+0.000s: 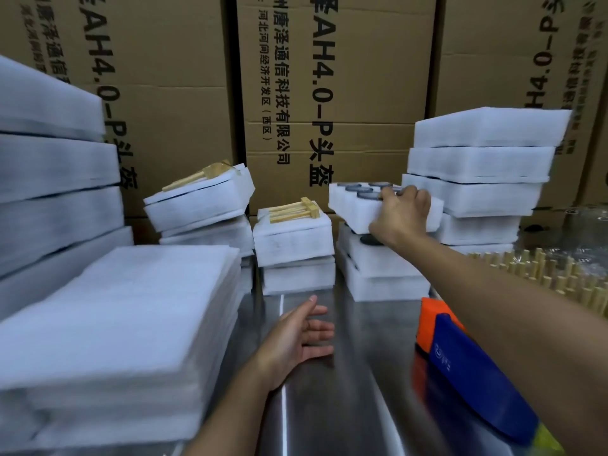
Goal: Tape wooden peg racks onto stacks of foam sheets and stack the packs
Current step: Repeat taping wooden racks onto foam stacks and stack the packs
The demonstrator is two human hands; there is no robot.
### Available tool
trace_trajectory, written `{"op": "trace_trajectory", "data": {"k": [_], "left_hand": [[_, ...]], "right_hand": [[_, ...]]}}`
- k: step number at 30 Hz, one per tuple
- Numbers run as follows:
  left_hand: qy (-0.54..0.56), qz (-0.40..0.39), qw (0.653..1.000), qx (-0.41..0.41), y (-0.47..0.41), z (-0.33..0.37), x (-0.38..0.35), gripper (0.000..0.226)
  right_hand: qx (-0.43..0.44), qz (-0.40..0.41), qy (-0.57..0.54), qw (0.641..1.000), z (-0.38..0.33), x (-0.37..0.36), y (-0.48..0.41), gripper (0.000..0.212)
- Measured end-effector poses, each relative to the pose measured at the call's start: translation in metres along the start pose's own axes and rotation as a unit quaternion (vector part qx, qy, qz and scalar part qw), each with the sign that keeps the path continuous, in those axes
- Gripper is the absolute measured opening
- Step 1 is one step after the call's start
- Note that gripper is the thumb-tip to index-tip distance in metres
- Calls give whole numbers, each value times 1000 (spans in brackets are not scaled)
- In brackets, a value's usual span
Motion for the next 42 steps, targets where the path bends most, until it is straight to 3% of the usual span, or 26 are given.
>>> {"op": "trace_trajectory", "data": {"k": [7,15,23,30,31,33,35,39,42], "left_hand": [[33,16,999,15,-3,-3,6,39],[51,25,998,13,2,2,6,38],[64,40,994,-78,-1,3,11,57],[22,53,992,-112,-15,0,18,23],[20,54,993,-100,-14,-2,20,32],[18,56,995,-86,-14,-4,25,73],[18,50,995,-87,-13,-4,23,86],[10,66,992,-104,-8,-1,18,62],[3,82,989,-120,1,5,15,37]], "right_hand": [[-15,91,-82,992,-35,56,32,47],[78,150,-101,980,-48,101,135,45],[151,96,-119,977,-44,92,233,45],[224,18,-112,968,-40,65,253,41],[236,4,-103,966,-41,62,256,41],[252,-24,-96,963,-41,59,261,41],[251,-28,-101,962,-40,60,261,43],[228,-2,-121,966,-45,67,253,65],[224,-38,-191,955,-62,75,246,71]]}}
Point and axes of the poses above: each hand's wrist, its own y-axis away from the middle knuckle, its own x-axis out of the back of the hand, z = x × y, the point moved 3 cm from there along -y, towards the middle knuckle, and after that the axes turned 2 degrees about x, right-handed, at the moved point
